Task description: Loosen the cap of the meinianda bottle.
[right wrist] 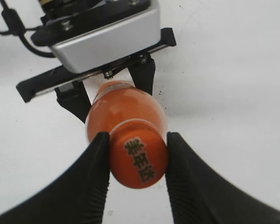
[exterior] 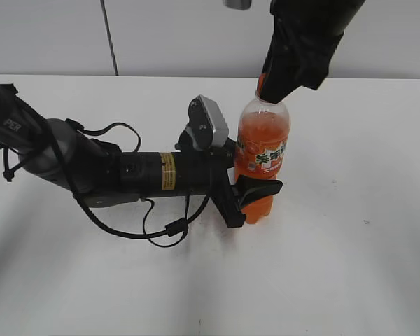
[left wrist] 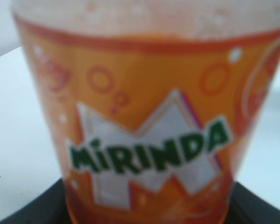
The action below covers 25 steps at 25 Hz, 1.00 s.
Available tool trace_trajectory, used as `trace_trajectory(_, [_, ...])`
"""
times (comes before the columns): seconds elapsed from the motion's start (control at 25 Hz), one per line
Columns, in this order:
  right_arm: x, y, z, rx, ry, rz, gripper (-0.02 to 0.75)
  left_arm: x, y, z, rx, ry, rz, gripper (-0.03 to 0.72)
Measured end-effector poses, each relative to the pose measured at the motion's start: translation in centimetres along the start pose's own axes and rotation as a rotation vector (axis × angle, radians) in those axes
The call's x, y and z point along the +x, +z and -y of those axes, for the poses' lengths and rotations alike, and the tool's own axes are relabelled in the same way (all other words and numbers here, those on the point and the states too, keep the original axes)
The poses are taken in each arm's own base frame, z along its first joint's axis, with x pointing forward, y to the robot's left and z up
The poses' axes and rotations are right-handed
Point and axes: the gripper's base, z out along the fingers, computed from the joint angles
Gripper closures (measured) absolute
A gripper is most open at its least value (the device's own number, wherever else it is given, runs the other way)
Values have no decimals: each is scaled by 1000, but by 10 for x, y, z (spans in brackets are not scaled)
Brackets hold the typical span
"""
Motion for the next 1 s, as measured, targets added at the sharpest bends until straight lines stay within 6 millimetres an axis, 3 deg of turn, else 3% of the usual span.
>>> trace_trajectory(0.12, [0,0,0,-3,-123,-1,467,0,0,0,2,2,-1,285])
trace_trajectory(0.32, [-1,-2,0,0,-150,2,462,0,0,0,2,2,-1,285])
trace_trajectory(0.4, [-3,-5,2,6,-121,13,393,0,0,0,-1,-4,0,286])
trace_trajectory(0.56, [-10,-16,2,11,14,80,174,0,0,0,-3,-9,0,286])
trace_trajectory(0.72, [-12,-29,-3,13,267,116,192,0,0,0,-3,-11,0,286])
trace_trajectory(1.0, [-4,-52,-5,77,944,109,241,0,0,0,-3,-11,-1,286])
